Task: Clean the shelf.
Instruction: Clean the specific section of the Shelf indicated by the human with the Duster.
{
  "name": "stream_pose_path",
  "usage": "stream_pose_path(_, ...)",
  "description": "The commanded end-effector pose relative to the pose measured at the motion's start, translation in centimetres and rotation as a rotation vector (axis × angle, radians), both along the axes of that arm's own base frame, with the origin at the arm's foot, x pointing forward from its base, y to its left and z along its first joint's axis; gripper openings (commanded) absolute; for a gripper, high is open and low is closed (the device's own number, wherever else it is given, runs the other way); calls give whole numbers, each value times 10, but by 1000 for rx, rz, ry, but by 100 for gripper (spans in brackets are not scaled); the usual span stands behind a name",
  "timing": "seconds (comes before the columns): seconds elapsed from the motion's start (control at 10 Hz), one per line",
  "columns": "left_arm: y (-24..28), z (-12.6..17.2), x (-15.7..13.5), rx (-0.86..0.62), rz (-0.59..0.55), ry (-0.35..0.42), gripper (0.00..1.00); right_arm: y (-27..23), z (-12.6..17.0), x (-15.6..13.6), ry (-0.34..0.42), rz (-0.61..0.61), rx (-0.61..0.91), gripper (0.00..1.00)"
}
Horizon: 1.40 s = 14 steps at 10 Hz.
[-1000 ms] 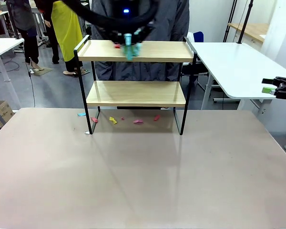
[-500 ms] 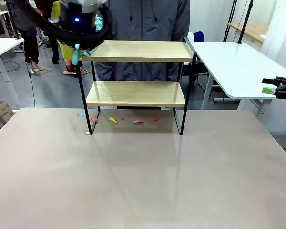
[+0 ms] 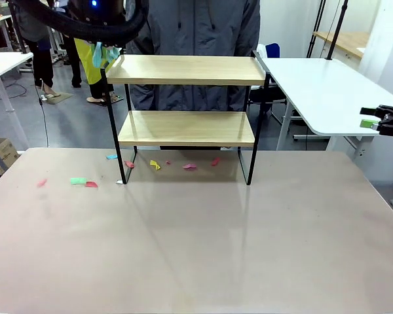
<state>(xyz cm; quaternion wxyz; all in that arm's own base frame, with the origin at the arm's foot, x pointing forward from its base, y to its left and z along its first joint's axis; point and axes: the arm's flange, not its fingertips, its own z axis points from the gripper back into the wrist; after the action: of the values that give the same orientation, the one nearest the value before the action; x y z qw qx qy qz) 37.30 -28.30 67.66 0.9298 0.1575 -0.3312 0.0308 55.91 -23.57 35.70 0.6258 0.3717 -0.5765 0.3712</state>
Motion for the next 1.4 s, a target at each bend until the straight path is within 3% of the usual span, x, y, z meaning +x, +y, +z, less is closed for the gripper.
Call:
stream_pose_path(0.0,3,-9,8,12,12,30,13,3,5,-1,13,-3,-1,100)
stream_pose_path(0.1,0,0,0,0,0,0,13,3,5,-1,13,-3,-1,100)
stream_pose_path(0.4,32,18,-16,-334,-343,73,13,3,5,-1,13,-3,-1,100)
stream_pose_path(0.8,68,3,-19,-639,-844,163,13,3,5,-1,13,-3,-1,100)
stream_pose_path(1.1,82,2,-22,-666,-1095,252,13,3,5,-1,13,-3,-1,100)
stream_pose_path(1.3,87,1,-31,-561,-1236,310,13,3,5,-1,13,-3,-1,100)
